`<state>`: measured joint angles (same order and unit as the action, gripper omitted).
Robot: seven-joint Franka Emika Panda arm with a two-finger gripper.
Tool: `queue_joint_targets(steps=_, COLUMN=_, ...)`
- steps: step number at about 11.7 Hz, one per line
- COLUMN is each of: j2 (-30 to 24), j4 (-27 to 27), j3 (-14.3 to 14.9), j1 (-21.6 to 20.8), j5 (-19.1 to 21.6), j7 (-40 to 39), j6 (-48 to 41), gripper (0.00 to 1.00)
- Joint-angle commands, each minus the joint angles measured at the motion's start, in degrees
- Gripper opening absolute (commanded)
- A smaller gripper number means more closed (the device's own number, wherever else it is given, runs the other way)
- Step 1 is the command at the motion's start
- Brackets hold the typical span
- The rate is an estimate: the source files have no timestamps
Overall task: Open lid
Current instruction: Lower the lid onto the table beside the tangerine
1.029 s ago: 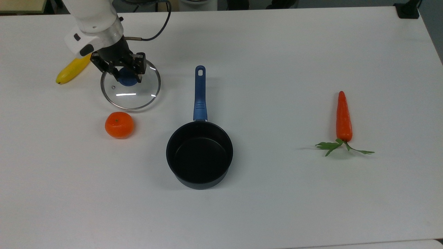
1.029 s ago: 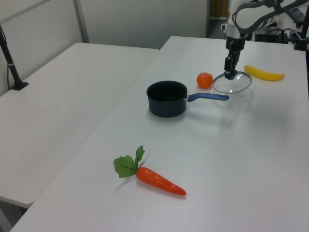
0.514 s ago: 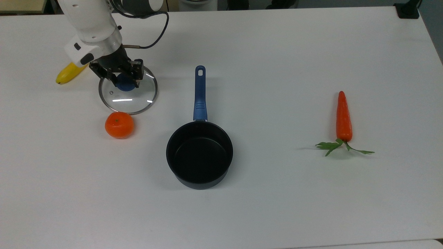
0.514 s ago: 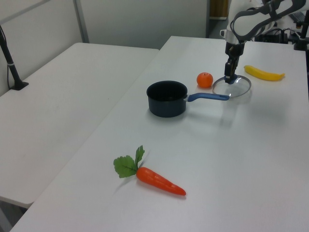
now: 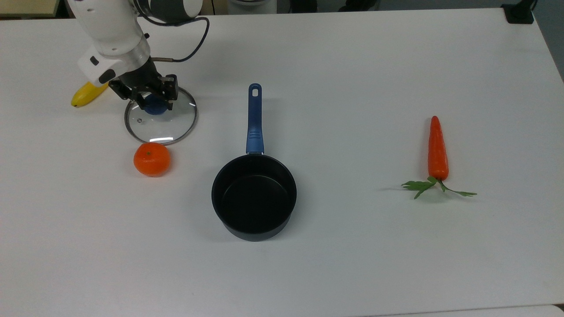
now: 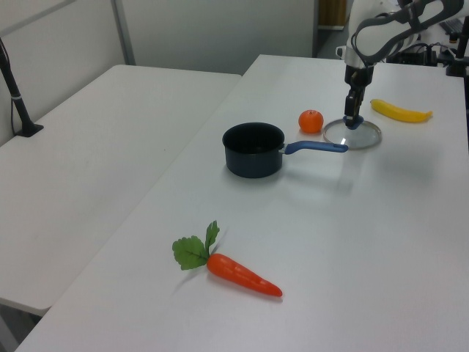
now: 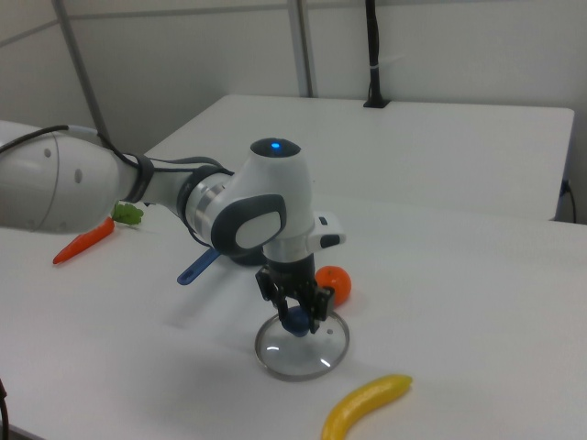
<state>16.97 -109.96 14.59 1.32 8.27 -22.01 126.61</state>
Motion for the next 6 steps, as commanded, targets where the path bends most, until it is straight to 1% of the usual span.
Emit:
queue_joint_targets(steps=1, j2=1.2, j4=-0.8, j3=0.1, j1=0.6, j5=-1.1, j7=-1.5, j6=0.7, gripper=0.68)
queue_joint_targets(steps=3, j2=1.0, j4=-0.6, j3=0.1, j1=0.6, j5=-1.1, j7=-1.5, j6=0.4, gripper=0.68)
queue_joint_targets(steps=4, j2=0.7, j4=-0.6, j3=0.2, j1=0.6, j5=-1.1, j7=-1.4, j6=0.3, gripper=0.76)
queue_joint_targets(steps=5, j2=0.0, j4=-0.6, j3=0.2, j1=0.6, j5=-1.1, j7=-0.9, j6=0.2, gripper=0.90)
queue_joint_targets(steps=6, j2=-1.1, j4=-0.3, j3=0.2, j1=0.6, j5=-1.0, j7=-0.3, j6=-0.7, gripper=1.00)
